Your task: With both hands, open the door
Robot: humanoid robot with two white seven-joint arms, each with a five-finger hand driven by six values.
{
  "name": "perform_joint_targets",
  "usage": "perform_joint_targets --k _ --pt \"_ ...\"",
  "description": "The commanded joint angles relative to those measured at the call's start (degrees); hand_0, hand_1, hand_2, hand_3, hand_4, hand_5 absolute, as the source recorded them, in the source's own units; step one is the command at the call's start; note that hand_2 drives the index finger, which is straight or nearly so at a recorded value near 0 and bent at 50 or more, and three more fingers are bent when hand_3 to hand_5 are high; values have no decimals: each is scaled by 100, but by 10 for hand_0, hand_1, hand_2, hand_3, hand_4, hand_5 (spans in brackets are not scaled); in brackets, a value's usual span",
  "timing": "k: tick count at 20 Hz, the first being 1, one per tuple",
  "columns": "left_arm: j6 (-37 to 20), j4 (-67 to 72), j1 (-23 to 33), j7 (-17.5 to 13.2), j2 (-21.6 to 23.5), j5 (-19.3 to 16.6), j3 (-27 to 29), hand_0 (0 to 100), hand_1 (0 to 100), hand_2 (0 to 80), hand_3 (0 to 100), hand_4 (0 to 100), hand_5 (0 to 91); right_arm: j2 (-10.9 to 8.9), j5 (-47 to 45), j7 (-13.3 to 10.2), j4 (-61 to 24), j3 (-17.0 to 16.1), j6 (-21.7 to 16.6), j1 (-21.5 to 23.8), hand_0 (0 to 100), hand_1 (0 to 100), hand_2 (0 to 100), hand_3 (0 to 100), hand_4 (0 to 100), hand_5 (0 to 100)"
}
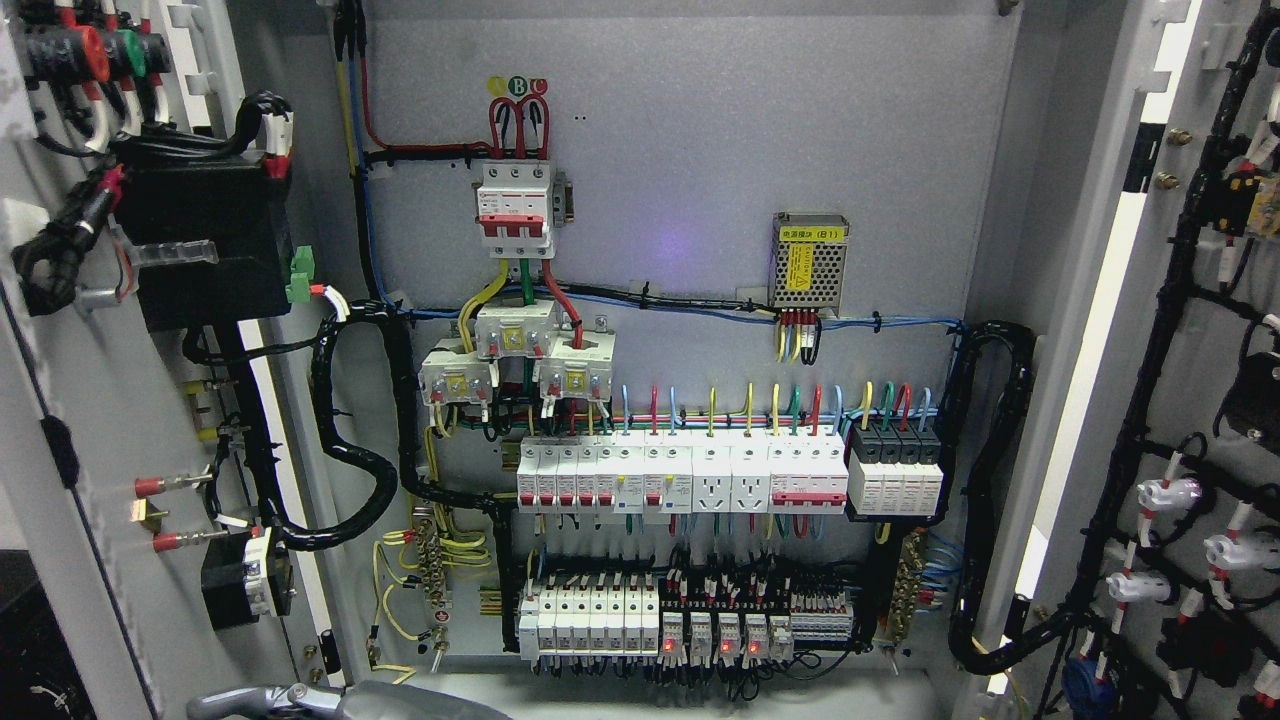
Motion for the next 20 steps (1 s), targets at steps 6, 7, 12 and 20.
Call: perform_joint_targets --k 6,7,12,20 --pt "0 -150 0 -7 17 0 -3 0 0 0 0 0 0 152 106 -14 89 323 13 -52 0 0 0 0 0 0" --pt "0 -150 0 -7 17 0 -3 0 0 0 0 0 0 169 140 -22 107 358 4 -52 0 0 0 0 0 0" --pt "0 -141 0 -7 26 0 -3 0 0 0 0 0 0 169 281 -57 124 438 4 -61 0 0 0 0 0 0" --pt "0 -158 0 1 17 0 -3 0 0 0 0 0 0 169 299 -154 115 543 4 -79 0 0 0 0 0 0"
